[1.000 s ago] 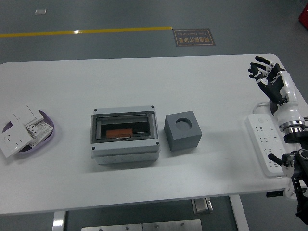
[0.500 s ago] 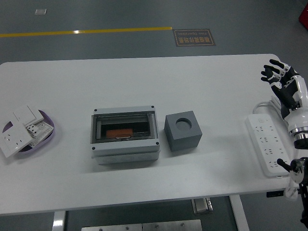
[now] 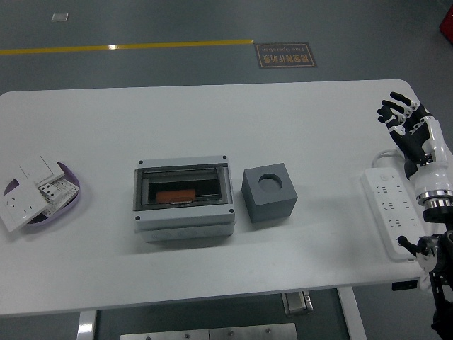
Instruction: Pick up the cylinder from the cube,place it in the box,flap close box
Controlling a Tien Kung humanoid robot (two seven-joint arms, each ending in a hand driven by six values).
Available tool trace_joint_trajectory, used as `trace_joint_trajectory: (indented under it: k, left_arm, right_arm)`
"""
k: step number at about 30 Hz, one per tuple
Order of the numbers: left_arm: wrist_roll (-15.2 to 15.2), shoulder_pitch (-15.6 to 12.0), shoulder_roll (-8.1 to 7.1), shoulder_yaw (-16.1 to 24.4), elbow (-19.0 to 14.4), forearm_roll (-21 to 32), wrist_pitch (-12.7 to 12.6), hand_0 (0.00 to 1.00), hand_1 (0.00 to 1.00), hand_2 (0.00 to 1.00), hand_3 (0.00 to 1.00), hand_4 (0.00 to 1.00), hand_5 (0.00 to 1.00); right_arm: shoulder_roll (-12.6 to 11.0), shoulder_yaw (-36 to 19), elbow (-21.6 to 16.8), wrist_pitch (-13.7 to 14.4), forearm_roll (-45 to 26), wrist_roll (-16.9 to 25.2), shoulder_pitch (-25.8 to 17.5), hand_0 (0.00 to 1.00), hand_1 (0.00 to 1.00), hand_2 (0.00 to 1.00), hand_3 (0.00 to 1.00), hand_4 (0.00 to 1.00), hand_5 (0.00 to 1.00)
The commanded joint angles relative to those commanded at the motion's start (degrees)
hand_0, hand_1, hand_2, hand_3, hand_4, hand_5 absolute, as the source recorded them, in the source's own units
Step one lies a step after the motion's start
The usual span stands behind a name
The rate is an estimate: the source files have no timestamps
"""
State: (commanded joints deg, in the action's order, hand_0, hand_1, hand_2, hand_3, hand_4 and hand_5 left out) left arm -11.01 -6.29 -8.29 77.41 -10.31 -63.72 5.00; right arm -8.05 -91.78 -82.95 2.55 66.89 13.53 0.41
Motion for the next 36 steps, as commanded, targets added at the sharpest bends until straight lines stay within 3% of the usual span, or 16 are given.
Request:
trace_joint_trajectory:
  k: [11, 20, 36]
  left_arm:
    - [0.41, -1.05, 0.04, -1.44, 0.0, 2.2, -0.16, 0.637, 0.67, 0.657, 0.698, 0.752, 0.316]
    - [3.7, 0.26, -0.18, -4.67, 0.0, 5.51, 0.39, 0.637, 0.67, 0.657, 0.698, 0.751, 0.315]
    - [2.1, 0.54, -0.32, -0.72, 0.0, 2.76, -0.06, 0.637, 0.671, 0.657, 0.698, 0.751, 0.314]
  right_arm:
    - [1.67, 2.05, 1.3, -0.82, -0.53, 0.04, -0.38, 0.719, 0.666, 0.703, 0.724, 0.837, 0.319]
    - [0.86, 2.31, 0.3, -0.96, -0.78, -0.09, 0.18, 0.724, 0.666, 0.703, 0.727, 0.842, 0.316]
    - [1.25, 3.62, 1.12, -1.05, -0.67, -0.07, 1.17, 0.727, 0.668, 0.705, 0.73, 0.845, 0.318]
